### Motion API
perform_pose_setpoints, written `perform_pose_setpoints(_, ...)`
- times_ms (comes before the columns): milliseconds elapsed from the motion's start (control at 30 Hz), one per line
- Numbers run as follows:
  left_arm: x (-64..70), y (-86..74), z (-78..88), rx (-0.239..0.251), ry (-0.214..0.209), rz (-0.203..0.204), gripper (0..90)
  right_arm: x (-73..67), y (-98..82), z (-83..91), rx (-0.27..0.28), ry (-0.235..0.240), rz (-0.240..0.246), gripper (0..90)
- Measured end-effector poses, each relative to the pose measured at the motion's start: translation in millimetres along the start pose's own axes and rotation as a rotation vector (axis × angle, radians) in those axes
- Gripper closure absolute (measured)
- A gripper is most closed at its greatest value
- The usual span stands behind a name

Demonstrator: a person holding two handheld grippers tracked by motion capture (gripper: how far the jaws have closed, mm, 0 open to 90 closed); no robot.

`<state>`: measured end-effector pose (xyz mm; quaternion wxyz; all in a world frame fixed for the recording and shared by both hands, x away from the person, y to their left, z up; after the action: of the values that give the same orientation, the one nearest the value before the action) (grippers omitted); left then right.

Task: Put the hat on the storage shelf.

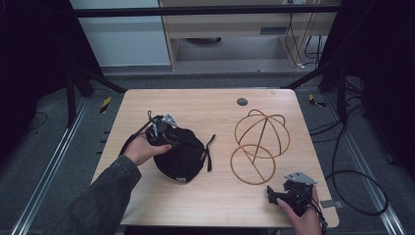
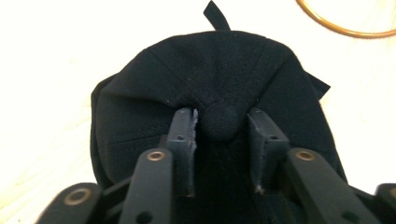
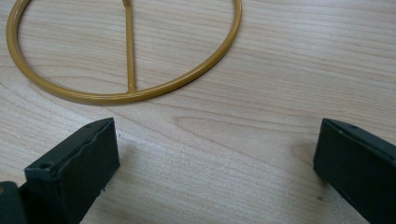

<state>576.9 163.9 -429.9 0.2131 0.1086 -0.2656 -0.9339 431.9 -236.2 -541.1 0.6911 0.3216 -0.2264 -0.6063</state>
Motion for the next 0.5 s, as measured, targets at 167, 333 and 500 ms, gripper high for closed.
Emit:
perform_pose_setpoints(167, 2.6, -1.0, 11.2, 0.026, 0.003, -0.009, 70.0, 0.1, 0.0, -0.1, 0.0, -0.001, 0.001, 0.4)
perform_pose_setpoints(333, 6.4, -2.5, 34.6, 0.056, 0.033, -0.035, 70.7, 0.0, 0.0, -0.1, 0.0, 0.0, 0.001, 0.4)
perform_pose_setpoints(500, 9.3, -2.4, 50.4, 0.075, 0.035, -0.047, 71.6, 0.0, 0.0, -0.1, 0.0, 0.0, 0.001, 0.4)
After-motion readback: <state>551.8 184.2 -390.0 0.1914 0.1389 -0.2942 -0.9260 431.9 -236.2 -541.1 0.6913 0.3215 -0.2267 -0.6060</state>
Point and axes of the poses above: each handheld gripper's, and its own axes: z roughly backward along the jaws, y roughly out of its top, x roughly to its right, the point moved 4 cm from there along -z, roughly forward along the jaws, and after that the axes turned 6 degrees about -z, right-handed, at the moved point
